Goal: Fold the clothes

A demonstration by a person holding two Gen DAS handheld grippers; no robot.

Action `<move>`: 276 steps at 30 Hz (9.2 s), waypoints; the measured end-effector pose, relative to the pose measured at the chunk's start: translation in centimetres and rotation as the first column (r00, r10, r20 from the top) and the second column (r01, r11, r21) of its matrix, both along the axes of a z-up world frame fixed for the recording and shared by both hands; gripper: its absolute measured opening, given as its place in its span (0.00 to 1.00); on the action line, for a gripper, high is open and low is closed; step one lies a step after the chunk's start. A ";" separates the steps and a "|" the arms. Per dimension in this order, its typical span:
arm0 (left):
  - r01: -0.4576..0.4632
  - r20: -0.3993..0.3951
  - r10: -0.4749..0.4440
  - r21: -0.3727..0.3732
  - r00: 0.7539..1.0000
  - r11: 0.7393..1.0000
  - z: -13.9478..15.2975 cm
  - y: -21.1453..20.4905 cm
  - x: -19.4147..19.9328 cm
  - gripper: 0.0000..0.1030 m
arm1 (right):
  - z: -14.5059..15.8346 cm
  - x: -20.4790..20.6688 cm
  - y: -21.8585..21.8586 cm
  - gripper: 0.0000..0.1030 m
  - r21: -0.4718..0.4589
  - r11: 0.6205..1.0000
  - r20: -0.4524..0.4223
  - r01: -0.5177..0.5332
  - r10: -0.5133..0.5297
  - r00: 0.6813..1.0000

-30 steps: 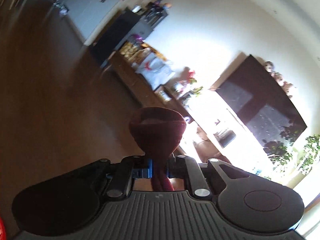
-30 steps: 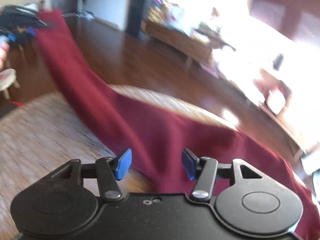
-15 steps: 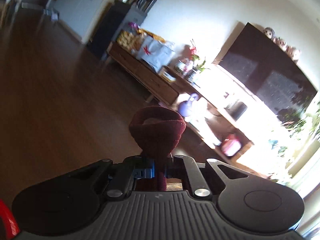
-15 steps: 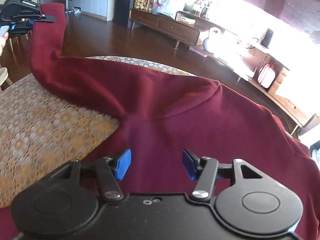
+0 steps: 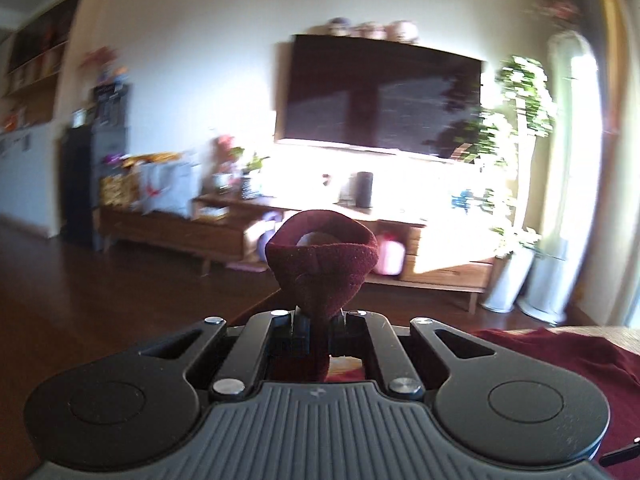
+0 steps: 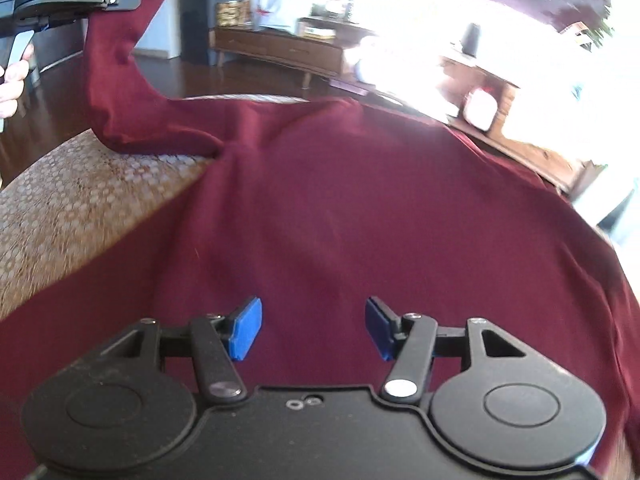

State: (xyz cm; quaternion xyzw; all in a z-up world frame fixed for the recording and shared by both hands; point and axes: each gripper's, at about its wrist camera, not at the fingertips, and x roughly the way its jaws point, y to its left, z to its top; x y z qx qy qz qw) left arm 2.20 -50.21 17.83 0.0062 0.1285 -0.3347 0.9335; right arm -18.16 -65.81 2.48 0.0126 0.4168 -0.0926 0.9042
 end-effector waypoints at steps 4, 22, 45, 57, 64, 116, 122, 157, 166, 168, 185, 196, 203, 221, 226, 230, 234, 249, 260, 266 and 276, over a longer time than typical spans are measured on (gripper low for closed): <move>0.119 -0.001 -0.119 -0.006 0.993 0.993 -0.2 -5.3 -3.4 0.06 | -0.9 -4.5 -1.2 1.00 0.045 0.996 -0.024 0.075 -0.074 0.997; 0.536 -0.319 -0.443 0.329 0.838 0.777 -9.6 -21.4 -13.5 0.06 | -2.7 -11.6 -3.7 1.00 0.189 0.980 0.141 0.070 -0.098 0.985; 0.752 -0.425 -0.624 0.284 0.655 0.595 -8.6 -23.8 -18.2 0.10 | -3.8 -13.6 -4.0 1.00 0.252 0.962 0.257 0.102 -0.168 0.952; 0.764 -0.376 -0.666 0.288 0.644 0.577 -8.5 -13.4 -15.4 0.70 | -1.7 -20.4 -5.0 1.00 0.232 0.948 0.240 0.218 -0.273 0.932; 0.610 -0.346 -0.509 0.326 0.788 0.722 -9.7 -7.4 -11.3 0.72 | -0.1 -18.9 -6.0 1.00 0.064 0.965 0.313 0.254 -0.261 0.913; 0.432 -0.226 -0.370 0.387 0.901 0.815 -9.2 -23.3 7.2 0.83 | -1.3 -9.9 -6.6 1.00 0.114 0.969 0.213 0.217 -0.238 0.948; 0.360 -0.278 -0.253 0.460 0.927 0.812 -11.2 -23.8 11.3 0.83 | -2.5 -10.1 -7.4 1.00 0.147 0.961 0.182 0.234 -0.259 0.949; 0.845 -0.397 -0.762 0.391 0.511 0.363 -11.9 -25.2 -16.2 0.92 | 3.4 -41.2 -22.0 1.00 0.151 0.193 0.036 0.969 -0.981 0.190; 0.839 -0.395 -0.757 0.400 0.521 0.369 -11.7 -25.0 -16.1 0.94 | 1.0 -43.4 -24.5 1.00 0.352 0.013 -0.049 0.936 -0.998 0.032; 0.839 -0.392 -0.758 0.397 0.522 0.373 -11.8 -24.9 -16.1 0.95 | 0.4 -43.6 -24.9 1.00 0.389 -0.034 -0.057 0.921 -0.998 -0.012; 0.836 -0.367 -0.765 0.382 0.529 0.395 -12.2 -24.4 -16.1 0.97 | -1.7 -43.7 -25.1 1.00 0.539 -0.138 0.033 0.831 -0.982 -0.185; 0.845 -0.403 -0.750 0.351 0.525 0.403 -11.0 -24.2 -15.6 0.97 | 7.3 -28.0 -21.1 1.00 0.151 0.453 0.386 0.879 -0.846 0.369; 0.811 -0.385 -0.719 0.362 0.579 0.460 -8.7 -20.6 -11.9 0.97 | 8.5 -14.8 -16.5 1.00 0.007 0.779 0.375 0.627 -0.584 0.720; 0.671 -0.404 -0.537 0.402 0.740 0.623 -10.6 -16.5 -2.9 0.97 | 2.3 -5.0 -9.1 1.00 0.015 0.933 0.121 0.360 -0.359 0.926; 0.661 -0.392 -0.533 0.402 0.749 0.633 -10.9 -16.0 -2.9 0.98 | 9.8 -5.2 -10.3 1.00 0.034 0.946 0.251 0.324 -0.322 0.913; 0.674 -0.407 -0.540 0.389 0.737 0.627 -10.2 -15.2 -2.5 0.98 | 13.1 -3.5 -6.3 1.00 0.033 0.991 0.287 0.131 -0.135 0.948; 0.675 -0.429 -0.528 0.358 0.733 0.645 -8.6 -11.6 -0.9 0.98 | 11.3 -1.3 0.5 1.00 0.058 0.992 0.241 -0.110 0.093 0.966; 0.611 -0.470 -0.450 0.279 0.759 0.740 -8.2 0.7 0.2 0.98 | 3.2 -2.2 8.3 1.00 0.230 0.937 0.024 -0.262 0.264 0.964; 0.716 -0.414 -0.604 0.199 0.681 0.669 -7.6 -2.7 -6.1 0.98 | 5.7 -5.8 0.5 1.00 0.078 0.994 0.126 0.076 -0.086 0.988; 0.777 -0.401 -0.667 0.275 0.628 0.567 -10.3 -3.0 -11.0 0.98 | 2.8 -5.2 -3.2 1.00 0.055 0.982 0.062 0.183 -0.186 0.981; 0.741 -0.336 -0.662 0.366 0.670 0.563 -12.5 -2.2 -13.0 1.00 | -0.1 -7.9 -4.1 1.00 0.106 0.965 0.155 0.240 -0.254 0.955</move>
